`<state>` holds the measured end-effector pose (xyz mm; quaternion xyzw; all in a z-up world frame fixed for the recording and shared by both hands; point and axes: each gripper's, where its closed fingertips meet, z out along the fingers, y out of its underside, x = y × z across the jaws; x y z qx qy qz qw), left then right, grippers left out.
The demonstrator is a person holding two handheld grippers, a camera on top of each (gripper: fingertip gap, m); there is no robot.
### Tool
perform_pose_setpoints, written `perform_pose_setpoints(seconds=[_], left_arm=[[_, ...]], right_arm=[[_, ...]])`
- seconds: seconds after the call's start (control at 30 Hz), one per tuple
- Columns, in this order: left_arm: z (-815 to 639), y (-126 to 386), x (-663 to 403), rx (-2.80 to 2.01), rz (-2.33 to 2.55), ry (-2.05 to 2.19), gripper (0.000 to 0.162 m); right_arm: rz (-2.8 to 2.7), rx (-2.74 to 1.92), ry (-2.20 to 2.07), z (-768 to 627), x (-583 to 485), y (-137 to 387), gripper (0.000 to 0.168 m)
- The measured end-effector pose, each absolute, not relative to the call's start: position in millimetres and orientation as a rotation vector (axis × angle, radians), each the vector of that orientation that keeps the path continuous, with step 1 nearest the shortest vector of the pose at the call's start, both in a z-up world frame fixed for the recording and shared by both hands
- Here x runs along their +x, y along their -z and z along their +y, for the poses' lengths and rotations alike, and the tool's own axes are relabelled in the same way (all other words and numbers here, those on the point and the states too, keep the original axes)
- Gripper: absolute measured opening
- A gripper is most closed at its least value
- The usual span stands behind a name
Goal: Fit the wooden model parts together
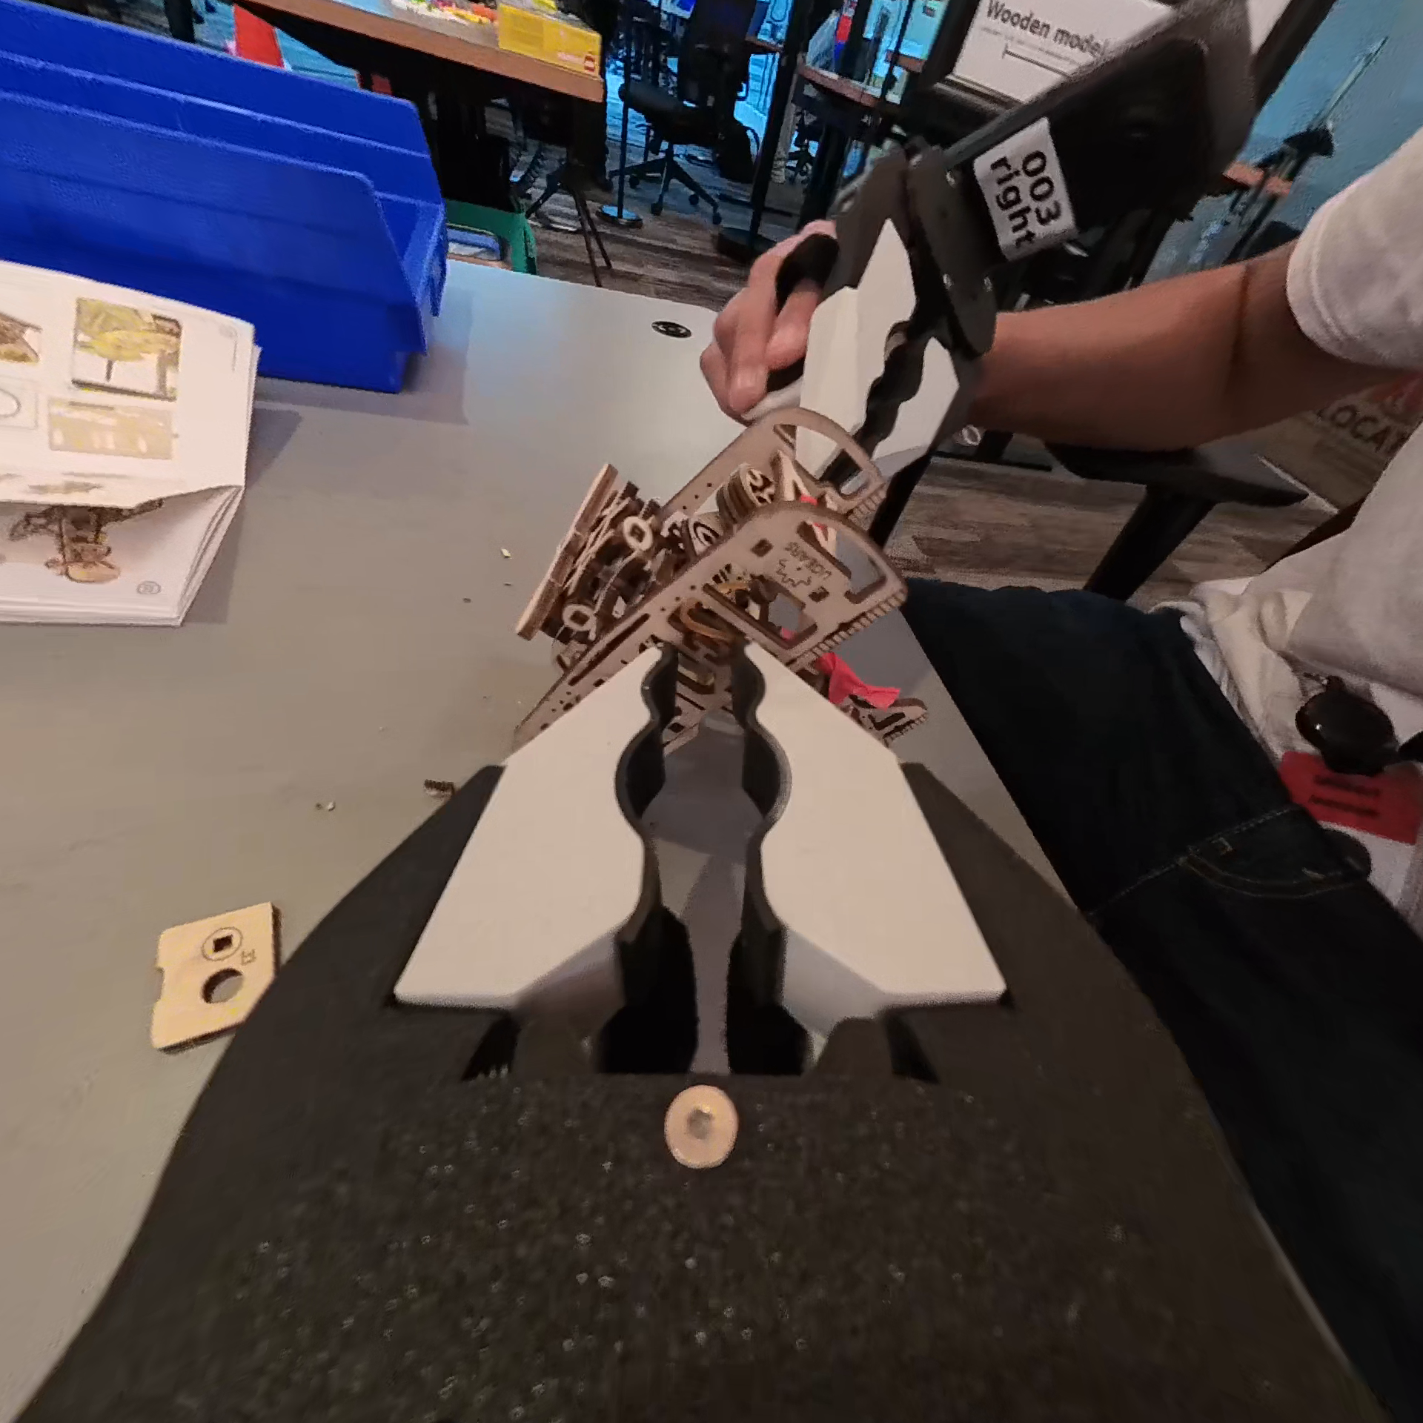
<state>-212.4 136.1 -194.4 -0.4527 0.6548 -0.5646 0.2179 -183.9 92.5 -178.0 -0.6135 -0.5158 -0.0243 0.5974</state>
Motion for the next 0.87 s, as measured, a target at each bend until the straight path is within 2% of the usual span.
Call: perform_pose_setpoints(seconds=[0.4,0.53,0.87], left_arm=[[130,187,-217,-1.391,1.732,1.719,0.005],[134,184,-216,-1.387,1.709,1.708,0.000],[140,191,-217,-1.401,1.749,1.590,0.000]], right_arm=[[-1.228,-1.405,0.087,98,-188,183,0.000],[-1.224,-1.402,0.084,100,-189,183,0.000],[-1.183,-1.398,0.068,101,-188,180,0.000]])
